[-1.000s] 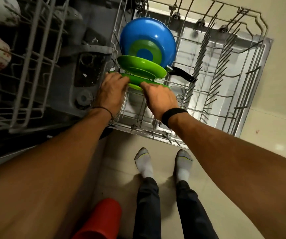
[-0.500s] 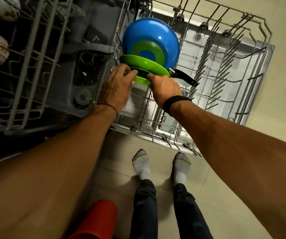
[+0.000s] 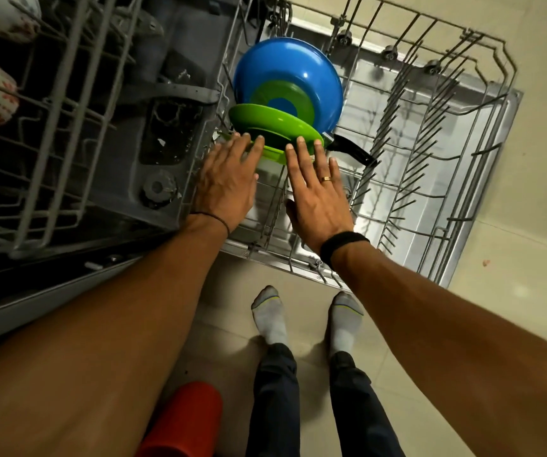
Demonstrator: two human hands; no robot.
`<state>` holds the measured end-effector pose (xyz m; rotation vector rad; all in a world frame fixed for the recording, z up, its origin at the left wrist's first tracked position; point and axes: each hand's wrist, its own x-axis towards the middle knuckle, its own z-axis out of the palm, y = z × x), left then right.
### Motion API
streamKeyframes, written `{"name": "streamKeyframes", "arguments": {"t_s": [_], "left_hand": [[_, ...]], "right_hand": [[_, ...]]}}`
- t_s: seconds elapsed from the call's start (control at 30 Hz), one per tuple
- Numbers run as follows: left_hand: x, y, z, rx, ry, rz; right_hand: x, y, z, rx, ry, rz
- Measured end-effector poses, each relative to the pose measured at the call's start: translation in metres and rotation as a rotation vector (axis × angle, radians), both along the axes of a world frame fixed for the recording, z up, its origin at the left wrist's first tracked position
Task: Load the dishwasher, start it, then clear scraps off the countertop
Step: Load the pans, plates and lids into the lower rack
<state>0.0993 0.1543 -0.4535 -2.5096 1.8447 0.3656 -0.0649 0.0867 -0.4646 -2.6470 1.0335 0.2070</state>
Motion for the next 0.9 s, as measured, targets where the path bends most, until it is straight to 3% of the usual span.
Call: {"name": "streamKeyframes", "arguments": {"t_s": [0.57,0.73,0.9], "left_hand": [[-0.013,-0.010,0.018,0.318,-0.078,0.049],[-0.042,-0.004,0.077,0.330,0.022,0.073],[-0.079,0.000,0.178,0.332,0.050,0.117]], "right_hand": [[0.011,-0.011,0.036,0.159,0.264,0.059],[-0.012,-0.015,0.095,0.199,0.290,0.073],[-0.040,-0.018,0.197,0.204,0.280,0.050]]}}
